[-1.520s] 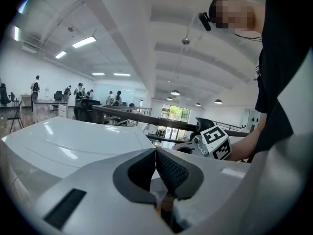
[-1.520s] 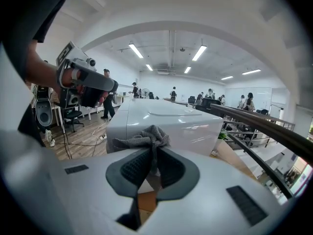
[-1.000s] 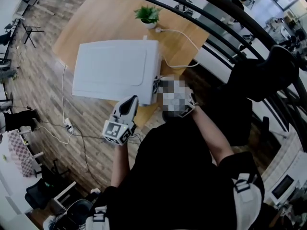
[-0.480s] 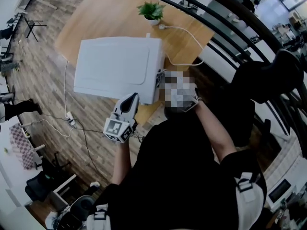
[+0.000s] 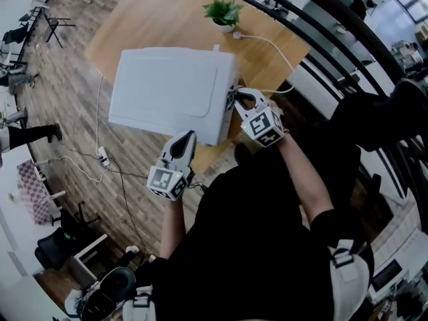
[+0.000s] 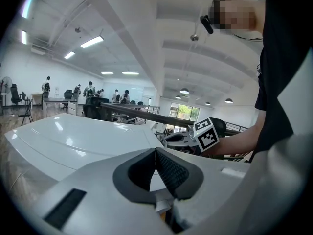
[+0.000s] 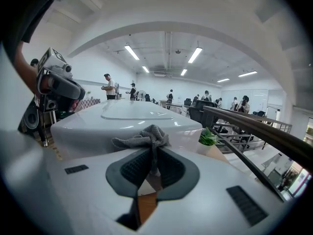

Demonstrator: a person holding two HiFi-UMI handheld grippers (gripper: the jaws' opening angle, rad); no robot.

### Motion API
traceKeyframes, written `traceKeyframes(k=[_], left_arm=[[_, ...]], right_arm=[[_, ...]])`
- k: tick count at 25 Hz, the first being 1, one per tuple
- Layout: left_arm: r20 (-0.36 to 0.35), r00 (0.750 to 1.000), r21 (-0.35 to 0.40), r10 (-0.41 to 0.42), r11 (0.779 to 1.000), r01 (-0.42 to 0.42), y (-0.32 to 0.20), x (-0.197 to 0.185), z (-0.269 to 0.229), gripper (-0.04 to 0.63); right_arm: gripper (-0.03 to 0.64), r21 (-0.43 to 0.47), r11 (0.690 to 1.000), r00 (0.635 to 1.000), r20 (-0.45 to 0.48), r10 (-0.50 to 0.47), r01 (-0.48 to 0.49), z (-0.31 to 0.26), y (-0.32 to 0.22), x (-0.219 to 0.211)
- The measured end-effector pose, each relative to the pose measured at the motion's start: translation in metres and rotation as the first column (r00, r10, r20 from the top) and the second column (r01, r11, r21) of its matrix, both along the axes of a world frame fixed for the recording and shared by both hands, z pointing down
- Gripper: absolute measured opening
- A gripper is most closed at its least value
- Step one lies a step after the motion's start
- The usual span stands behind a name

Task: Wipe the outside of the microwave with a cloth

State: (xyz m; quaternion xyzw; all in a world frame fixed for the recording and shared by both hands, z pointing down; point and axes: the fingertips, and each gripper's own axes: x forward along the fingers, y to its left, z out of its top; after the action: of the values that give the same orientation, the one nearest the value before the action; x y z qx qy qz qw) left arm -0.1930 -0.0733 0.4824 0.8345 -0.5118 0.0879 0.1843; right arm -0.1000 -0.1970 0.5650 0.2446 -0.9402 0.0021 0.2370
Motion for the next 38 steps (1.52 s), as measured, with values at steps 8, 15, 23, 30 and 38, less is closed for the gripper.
traceKeyframes(k=[8, 15, 23, 30, 38], left_arm=[[0.004, 1.000, -0.011, -0.013, 1.000, 0.013, 0.000, -0.004, 0.001, 0.003], [0.011, 1.000, -0.017, -0.021, 1.000, 0.021, -0.001, -0.009, 0.001, 0.003], [0.016, 0.999, -0.012, -0.040, 0.999, 0.040, -0.002, -0.016, 0.000, 0.003], [0.017, 0.999, -0.011, -0.040, 0.999, 0.040, -0.005, -0.011, -0.002, 0.003], [0.014, 0.999, -0.029, -0.051, 0.998, 0.051, 0.001, -0.010, 0.002, 0.003]], right_arm=[[0.028, 0.005, 1.000, 1.000, 0.006, 0.026, -0.026, 0.000, -0.023, 0.002], [0.028, -0.003, 0.998, 0.998, 0.007, 0.061, -0.061, 0.003, -0.043, 0.006], [0.028, 0.019, 0.996, 0.996, -0.016, 0.085, -0.084, 0.003, -0.071, 0.009], [0.028, 0.029, 0.996, 0.995, -0.033, 0.089, -0.088, 0.006, -0.091, 0.012], [0.028, 0.038, 0.994, 0.993, -0.069, 0.101, -0.099, 0.018, -0.099, 0.015]])
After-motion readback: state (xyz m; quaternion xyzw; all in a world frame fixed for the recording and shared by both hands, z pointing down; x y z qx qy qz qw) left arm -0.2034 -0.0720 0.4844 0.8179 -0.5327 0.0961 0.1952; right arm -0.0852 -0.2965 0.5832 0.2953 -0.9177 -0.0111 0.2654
